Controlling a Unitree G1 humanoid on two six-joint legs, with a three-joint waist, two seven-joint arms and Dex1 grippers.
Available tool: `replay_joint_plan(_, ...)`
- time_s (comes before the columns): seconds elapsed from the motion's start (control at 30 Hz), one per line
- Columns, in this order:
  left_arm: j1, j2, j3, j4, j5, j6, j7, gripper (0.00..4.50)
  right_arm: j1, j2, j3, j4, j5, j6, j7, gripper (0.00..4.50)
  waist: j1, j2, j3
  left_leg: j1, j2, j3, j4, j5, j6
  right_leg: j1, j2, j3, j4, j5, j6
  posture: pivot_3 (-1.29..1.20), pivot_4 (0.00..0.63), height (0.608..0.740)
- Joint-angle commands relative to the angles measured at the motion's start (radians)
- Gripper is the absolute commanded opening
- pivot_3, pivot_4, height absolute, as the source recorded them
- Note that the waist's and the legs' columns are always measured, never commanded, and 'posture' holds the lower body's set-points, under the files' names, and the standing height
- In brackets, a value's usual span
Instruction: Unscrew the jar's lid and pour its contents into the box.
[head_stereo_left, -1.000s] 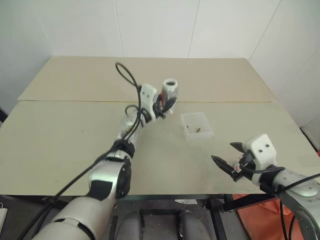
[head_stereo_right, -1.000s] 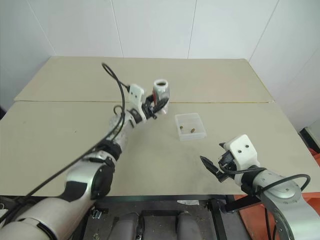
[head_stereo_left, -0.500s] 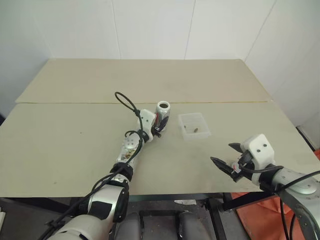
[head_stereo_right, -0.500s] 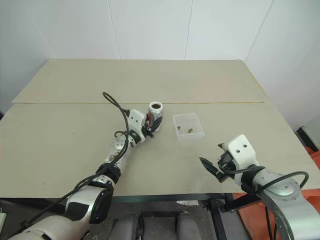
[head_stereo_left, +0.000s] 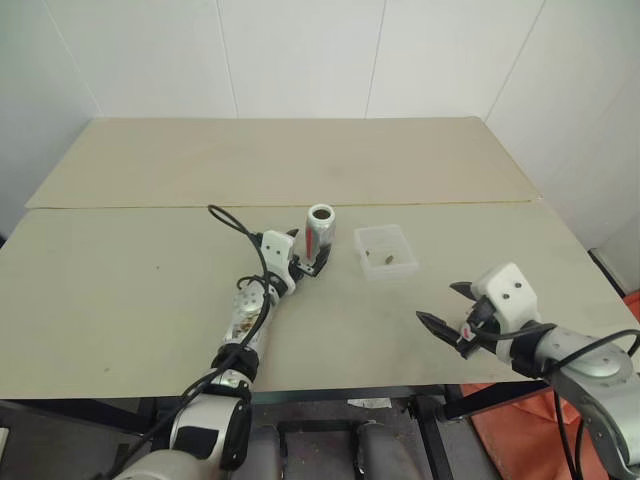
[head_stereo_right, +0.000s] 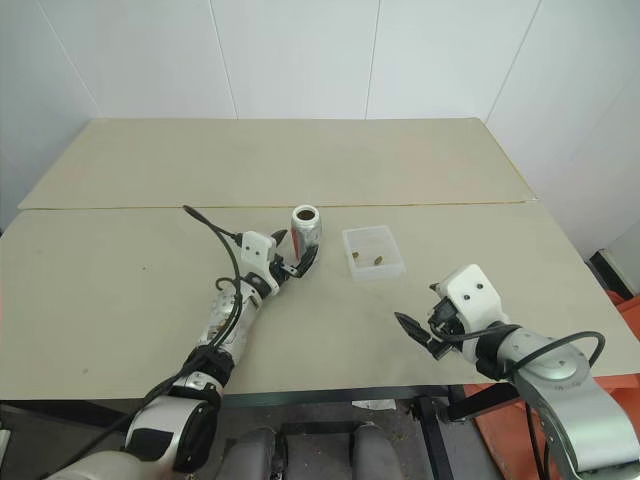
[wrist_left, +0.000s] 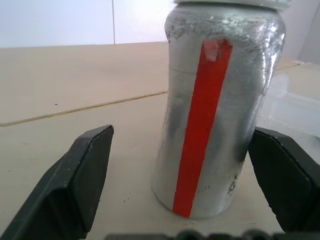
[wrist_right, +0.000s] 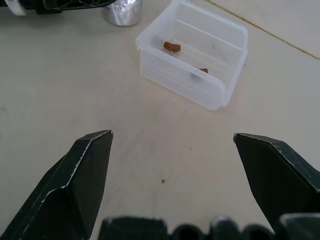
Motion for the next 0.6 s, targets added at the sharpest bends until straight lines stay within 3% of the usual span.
replay_joint_plan(0.03, 0.095, 0.051, -0.032, -0.297, -0.044, 0.129, -0.055, 4.49, -0.04, -0.024, -0.004, 0.013, 0.004, -0.043, 0.035, 4.5, -0.003, 0.0, 0.0, 0.0, 0.0, 0.0, 0.0, 0.0, 0.0, 0.0, 0.0, 0.0, 0.0, 0.0, 0.0, 0.0, 0.15, 0.74)
replay_joint_plan(0.2, 0.259, 0.202, -0.067, -0.615, -0.038, 0.295, -0.123, 4.49, -0.094, -0.036, 0.029, 0.091, -0.023, -0.079, 0.058, 4.5, -0.004, 0.001, 0.0, 0.001, 0.001, 0.001, -0.001, 0.0, 0.0, 0.0, 0.001, 0.0, 0.0, -0.001, -0.002, 0.0, 0.15, 0.74)
replay_joint_plan(0.33, 0.364, 0.345, -0.015, -0.768, -0.079, 0.339, -0.193, 4.49, -0.105, -0.044, 0.03, 0.115, -0.025, -0.102, 0.084, 4.5, -0.003, 0.001, 0.0, 0.001, 0.002, 0.001, -0.001, 0.0, 0.0, -0.001, 0.001, 0.0, 0.001, -0.004, -0.007, 0.0, 0.15, 0.74)
replay_joint_plan(0.5, 0.543, 0.603, 0.186, -0.961, -0.399, 0.458, -0.488, 4.49, -0.041, -0.121, -0.111, 0.136, 0.06, -0.187, 0.278, 4.5, -0.004, 0.001, 0.0, 0.0, 0.006, 0.004, -0.002, 0.0, 0.0, -0.004, 0.001, -0.001, 0.0, -0.005, -0.009, 0.0, 0.15, 0.74)
replay_joint_plan(0.6, 0.625, 0.759, 0.4, -1.029, -0.643, 0.598, -0.63, 4.49, 0.021, -0.187, -0.273, 0.185, 0.112, -0.302, 0.464, 4.5, 0.003, 0.001, 0.001, 0.0, 0.009, 0.007, -0.004, 0.0, 0.0, -0.007, 0.001, -0.001, -0.001, -0.006, -0.01, 0.0, 0.15, 0.74)
